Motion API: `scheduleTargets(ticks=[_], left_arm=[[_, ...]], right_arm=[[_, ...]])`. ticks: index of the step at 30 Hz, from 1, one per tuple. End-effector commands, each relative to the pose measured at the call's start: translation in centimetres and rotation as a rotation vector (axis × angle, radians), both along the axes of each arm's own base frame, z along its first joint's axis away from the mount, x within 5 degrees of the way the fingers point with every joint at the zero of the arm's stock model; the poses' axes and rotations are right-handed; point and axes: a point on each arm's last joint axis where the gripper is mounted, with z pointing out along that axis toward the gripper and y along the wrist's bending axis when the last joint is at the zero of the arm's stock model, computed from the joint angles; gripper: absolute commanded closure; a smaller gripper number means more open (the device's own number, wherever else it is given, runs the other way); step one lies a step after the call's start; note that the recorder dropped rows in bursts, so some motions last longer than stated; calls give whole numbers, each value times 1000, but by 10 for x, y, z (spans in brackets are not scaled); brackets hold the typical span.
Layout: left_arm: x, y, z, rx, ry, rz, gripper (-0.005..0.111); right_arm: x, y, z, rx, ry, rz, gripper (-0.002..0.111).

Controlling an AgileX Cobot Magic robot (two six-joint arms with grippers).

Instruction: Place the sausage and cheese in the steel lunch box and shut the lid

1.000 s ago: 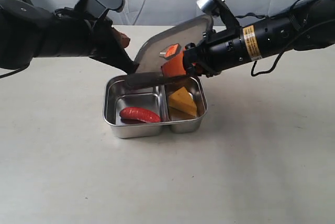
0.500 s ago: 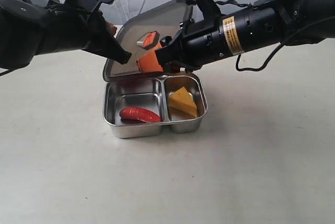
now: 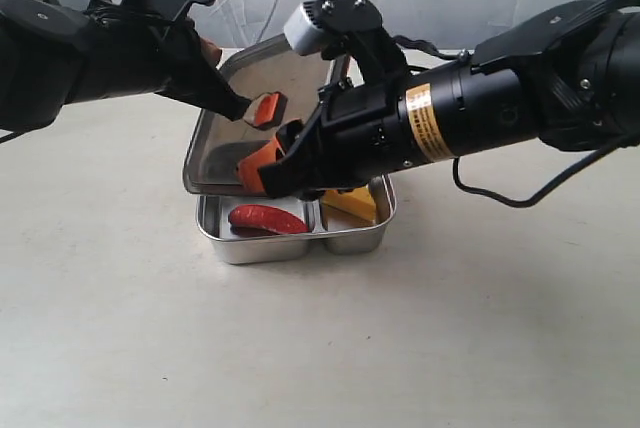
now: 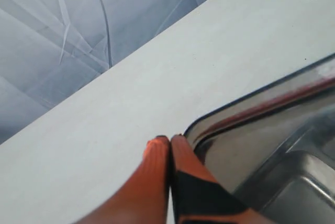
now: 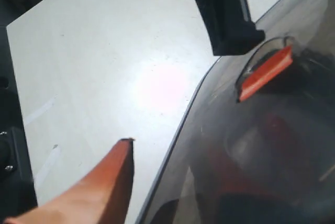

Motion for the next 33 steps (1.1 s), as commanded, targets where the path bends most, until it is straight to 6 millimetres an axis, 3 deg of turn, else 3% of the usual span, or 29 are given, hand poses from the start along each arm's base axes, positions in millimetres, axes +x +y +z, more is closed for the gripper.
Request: scheduleTargets(ticks=[1,8,26,29,33], left_arm=[[-2,-2,1,-6,1,-3,107],[-2,-2,0,-8,3,-6,107],[-5,-6,1,-28,26,-55,107],[-10,-3,16,-141,12,10,107],[-21,22,55,-225,-116,200,107]], right_arm=[[3,-10,4,-10,-42,-76,109],[1,-19,-20,-58,35,-124,109],[-1,-19,-19,-52,34,-100,109],[0,-21,-18,-43,34,-70,109],[5,-35,-16,3,87,-50,109]])
